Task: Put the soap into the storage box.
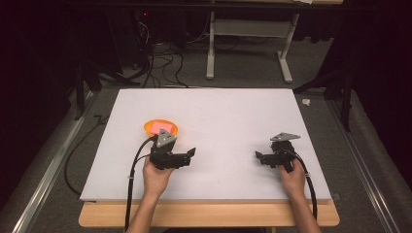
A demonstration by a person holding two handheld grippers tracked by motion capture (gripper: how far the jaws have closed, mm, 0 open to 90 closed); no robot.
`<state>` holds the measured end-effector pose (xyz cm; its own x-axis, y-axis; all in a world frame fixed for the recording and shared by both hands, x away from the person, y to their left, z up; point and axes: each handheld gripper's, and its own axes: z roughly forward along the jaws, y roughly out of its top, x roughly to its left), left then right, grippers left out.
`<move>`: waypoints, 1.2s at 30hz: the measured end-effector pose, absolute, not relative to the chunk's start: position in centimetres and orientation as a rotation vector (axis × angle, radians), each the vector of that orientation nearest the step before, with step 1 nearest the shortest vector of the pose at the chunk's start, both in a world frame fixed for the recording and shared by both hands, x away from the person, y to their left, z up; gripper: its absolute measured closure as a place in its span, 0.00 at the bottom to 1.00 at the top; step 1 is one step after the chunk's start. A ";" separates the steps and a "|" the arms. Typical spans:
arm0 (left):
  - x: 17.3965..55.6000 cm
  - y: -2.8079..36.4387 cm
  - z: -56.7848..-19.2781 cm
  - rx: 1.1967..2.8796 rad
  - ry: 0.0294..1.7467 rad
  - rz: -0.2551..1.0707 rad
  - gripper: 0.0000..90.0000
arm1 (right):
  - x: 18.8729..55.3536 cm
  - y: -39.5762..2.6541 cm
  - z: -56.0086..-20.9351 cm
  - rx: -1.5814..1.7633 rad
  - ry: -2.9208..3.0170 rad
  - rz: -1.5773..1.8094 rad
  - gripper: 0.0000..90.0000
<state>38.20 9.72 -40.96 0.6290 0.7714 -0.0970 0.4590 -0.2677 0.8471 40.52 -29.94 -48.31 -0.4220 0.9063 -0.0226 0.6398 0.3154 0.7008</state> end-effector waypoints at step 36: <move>38.7 7.8 -42.7 1.940 0.971 0.341 0.20 | 40.5 -29.9 -48.3 1.369 2.174 0.870 0.16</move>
